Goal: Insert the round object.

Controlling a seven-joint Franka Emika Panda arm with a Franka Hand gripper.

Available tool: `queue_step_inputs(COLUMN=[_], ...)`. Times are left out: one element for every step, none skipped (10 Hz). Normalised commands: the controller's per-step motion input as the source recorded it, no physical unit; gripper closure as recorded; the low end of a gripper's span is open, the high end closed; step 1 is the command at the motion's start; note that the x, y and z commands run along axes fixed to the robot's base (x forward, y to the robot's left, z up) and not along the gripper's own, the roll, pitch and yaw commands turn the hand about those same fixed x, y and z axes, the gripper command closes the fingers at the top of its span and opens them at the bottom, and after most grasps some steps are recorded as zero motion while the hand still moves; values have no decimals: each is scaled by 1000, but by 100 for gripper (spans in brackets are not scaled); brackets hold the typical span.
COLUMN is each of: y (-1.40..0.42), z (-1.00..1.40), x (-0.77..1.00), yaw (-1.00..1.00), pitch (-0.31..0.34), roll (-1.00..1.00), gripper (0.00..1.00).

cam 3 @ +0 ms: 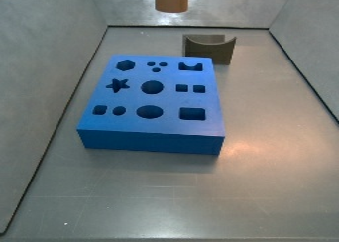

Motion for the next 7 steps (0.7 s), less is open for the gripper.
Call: queue_step_inputs(y=[114, 74, 17, 0, 0, 0, 0], z=[-443, -491, -571, -671, -771, -794, -820], x=[-194, -200, -200, -209, -189, -194, -197], yaw=[-57, -26, -3, 0, -31, -37, -54], pitch=[-111, -124, -137, -134, -147, -209, -227], roll=[464, 436, 386, 326, 224, 111, 37], gripper=[100, 100, 100, 100, 100, 100, 100])
